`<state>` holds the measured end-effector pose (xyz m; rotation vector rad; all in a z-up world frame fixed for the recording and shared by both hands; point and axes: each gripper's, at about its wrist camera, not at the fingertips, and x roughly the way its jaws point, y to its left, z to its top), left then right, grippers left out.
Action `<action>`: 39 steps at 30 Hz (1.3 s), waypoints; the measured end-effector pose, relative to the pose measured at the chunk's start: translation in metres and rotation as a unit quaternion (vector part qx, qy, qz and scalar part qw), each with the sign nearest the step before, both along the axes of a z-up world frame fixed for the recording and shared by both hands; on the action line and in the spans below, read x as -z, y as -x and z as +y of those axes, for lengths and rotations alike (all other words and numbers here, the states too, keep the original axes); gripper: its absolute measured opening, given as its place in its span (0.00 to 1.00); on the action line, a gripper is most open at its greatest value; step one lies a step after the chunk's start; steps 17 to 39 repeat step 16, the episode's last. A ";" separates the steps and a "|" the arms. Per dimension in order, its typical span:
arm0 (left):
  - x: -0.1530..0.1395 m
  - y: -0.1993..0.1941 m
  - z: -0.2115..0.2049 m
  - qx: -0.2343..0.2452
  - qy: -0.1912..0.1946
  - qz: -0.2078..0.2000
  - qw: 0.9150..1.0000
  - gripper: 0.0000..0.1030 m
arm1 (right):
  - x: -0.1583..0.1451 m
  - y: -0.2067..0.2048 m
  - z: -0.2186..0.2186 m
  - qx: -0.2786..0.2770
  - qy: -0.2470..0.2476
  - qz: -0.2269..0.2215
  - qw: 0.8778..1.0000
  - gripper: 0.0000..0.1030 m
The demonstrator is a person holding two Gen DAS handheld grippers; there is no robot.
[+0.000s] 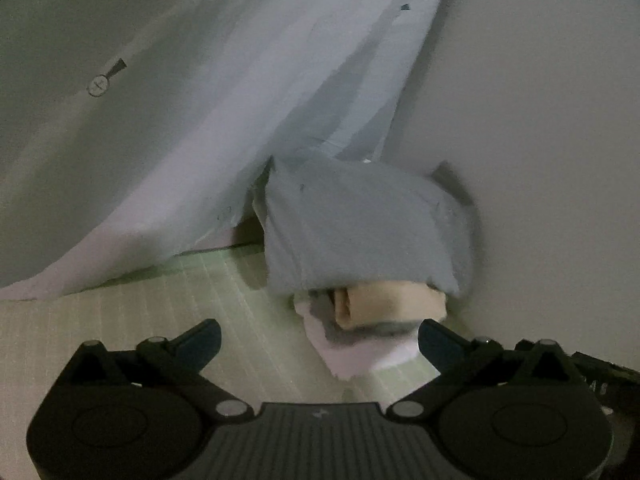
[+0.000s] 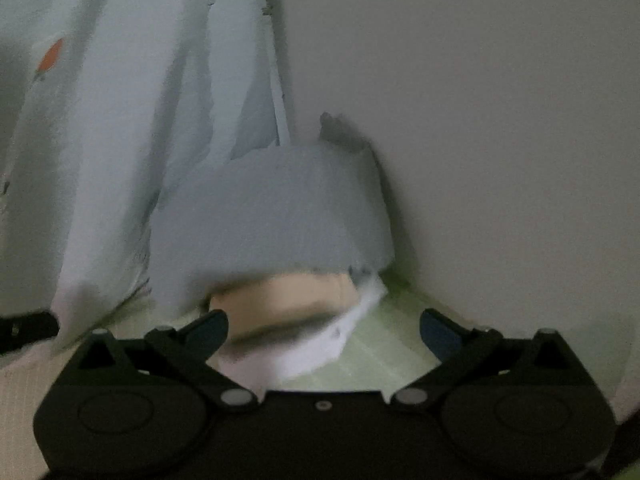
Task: Fold clothes
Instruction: 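Place the folded sweatshirt onto the clothes stack and open both grippers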
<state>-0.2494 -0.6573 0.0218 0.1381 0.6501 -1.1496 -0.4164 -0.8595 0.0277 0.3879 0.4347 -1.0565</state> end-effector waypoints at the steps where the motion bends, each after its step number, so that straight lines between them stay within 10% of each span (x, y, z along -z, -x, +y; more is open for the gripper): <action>1: 0.001 0.005 0.008 0.002 0.000 0.001 1.000 1.00 | 0.000 0.006 0.010 -0.003 -0.003 -0.001 1.000 1.00; 13: 0.022 0.055 0.047 0.006 -0.026 -0.009 1.000 1.00 | 0.012 0.080 0.101 -0.016 -0.014 0.001 1.000 1.00; 39: 0.027 0.067 0.055 0.008 -0.033 -0.013 0.999 1.00 | 0.014 0.087 0.103 -0.016 -0.014 0.000 1.000 1.00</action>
